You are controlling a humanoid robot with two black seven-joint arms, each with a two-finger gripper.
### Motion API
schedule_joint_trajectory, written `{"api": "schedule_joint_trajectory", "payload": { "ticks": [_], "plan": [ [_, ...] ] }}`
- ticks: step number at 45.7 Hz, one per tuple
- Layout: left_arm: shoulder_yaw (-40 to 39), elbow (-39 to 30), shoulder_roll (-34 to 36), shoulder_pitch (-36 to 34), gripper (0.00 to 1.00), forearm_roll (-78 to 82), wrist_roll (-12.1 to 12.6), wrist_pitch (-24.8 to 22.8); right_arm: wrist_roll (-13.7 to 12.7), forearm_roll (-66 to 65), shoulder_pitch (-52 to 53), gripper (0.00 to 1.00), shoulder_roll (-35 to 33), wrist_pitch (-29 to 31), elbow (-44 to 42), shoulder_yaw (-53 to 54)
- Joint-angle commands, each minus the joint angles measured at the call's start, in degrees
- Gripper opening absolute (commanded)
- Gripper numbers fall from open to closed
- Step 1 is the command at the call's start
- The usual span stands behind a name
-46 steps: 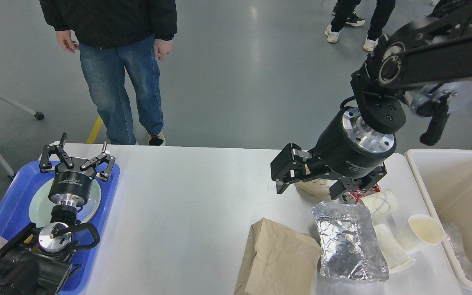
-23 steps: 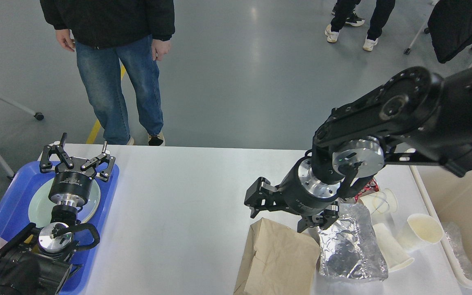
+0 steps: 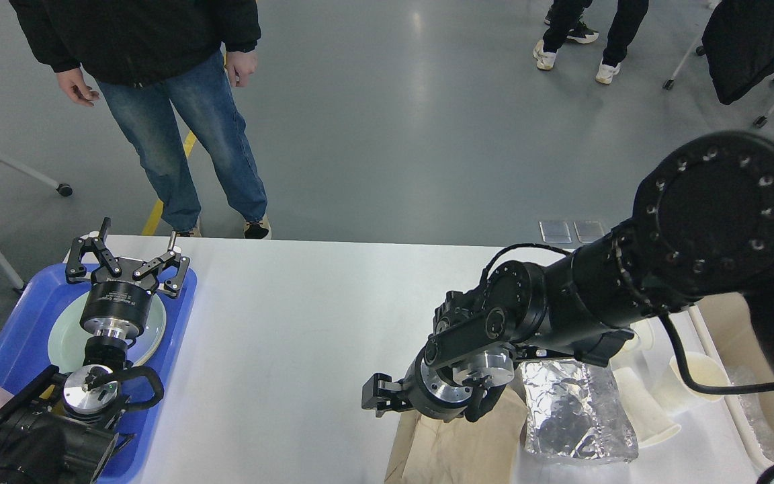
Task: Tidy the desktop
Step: 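Lower the right gripper onto the brown paper bag, then grasp the brown paper bag with the right gripper and lift it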
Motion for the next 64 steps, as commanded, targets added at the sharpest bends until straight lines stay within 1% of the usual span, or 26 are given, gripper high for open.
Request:
{"api": "schedule_joint_trajectory", "payload": {
  "ticks": [1,6,12,16,20,21,22,27,31,34,35,37,39,40,46,61,63,64],
  "plan": [
    [0.1,0.0,0.0,0.0,0.96,0.0,0.1,-0.2,-1.3,-1.0,-4.4,1.0,0.5,-0.9,-2.7,-0.2],
    [0.1,0.0,0.0,0.0,0.96,0.0,0.1,-0.2,-2.6,-1.1,-7.2,0.98,0.5,-2.8,-5.6,-0.2],
    [0.1,0.0,0.0,0.0,0.96,0.0,0.1,-0.2,-2.8,-4.5,-13.0,0.98,0.7,-3.8,-11.2,-0.5],
    [0.1,0.0,0.0,0.0,0.96,0.0,0.1,-0.2,-2.8,-7.9,-14.4,0.98,0.9,-3.8,-11.4,-0.5],
    [0.1,0.0,0.0,0.0,0.96,0.0,0.1,-0.2,-2.8,-8.7,-15.0,0.97,0.9,-3.8,-11.7,-0.3],
    [0.1,0.0,0.0,0.0,0.96,0.0,0.1,-0.3,-2.7,-8.9,-15.0,0.97,0.8,-3.8,-11.8,-0.2],
    [0.1,0.0,0.0,0.0,0.96,0.0,0.1,-0.2,-2.7,-8.9,-15.1,0.94,0.8,-3.9,-11.8,-0.2],
    [0.1,0.0,0.0,0.0,0.96,0.0,0.1,-0.3,-2.6,-9.1,-16.2,0.69,0.9,-3.8,-11.8,-0.2],
    [0.1,0.0,0.0,0.0,0.96,0.0,0.1,-0.3,-2.6,-9.1,-17.8,0.43,1.1,-3.8,-11.9,-0.2],
    [0.1,0.0,0.0,0.0,0.96,0.0,0.1,-0.3,-2.6,-9.1,-18.4,0.32,1.1,-3.8,-11.8,-0.2],
    [0.1,0.0,0.0,0.0,0.96,0.0,0.2,-0.3,-2.7,-9.0,-18.6,0.27,1.1,-3.8,-11.8,-0.1],
    [0.1,0.0,0.0,0.0,0.96,0.0,0.2,-0.3,-2.7,-9.0,-18.8,0.12,1.1,-3.5,-11.6,-0.1],
    [0.1,0.0,0.0,0.0,0.96,0.0,0.2,-0.3,-2.7,-8.9,-19.0,0.01,1.1,-3.4,-11.6,-0.1],
    [0.1,0.0,0.0,0.0,0.96,0.0,0.2,-0.3,-2.7,-8.7,-19.1,0.0,1.1,-3.4,-11.7,-0.1],
    [0.1,0.0,0.0,0.0,0.96,0.0,0.2,-0.3,-2.6,-8.2,-19.5,0.0,1.0,-3.8,-11.9,0.3],
    [0.1,0.0,0.0,0.0,0.96,0.0,0.3,-0.3,-2.6,-7.6,-19.1,0.0,1.1,-2.8,-11.4,1.8],
    [0.1,0.0,0.0,0.0,0.96,0.0,0.3,-0.3,-2.6,-7.2,-18.8,0.0,1.2,-2.1,-11.2,1.8],
    [0.1,0.0,0.0,0.0,0.96,0.0,0.3,-0.3,-2.5,-6.9,-18.5,0.0,1.2,-0.8,-10.9,1.8]
  ]
}}
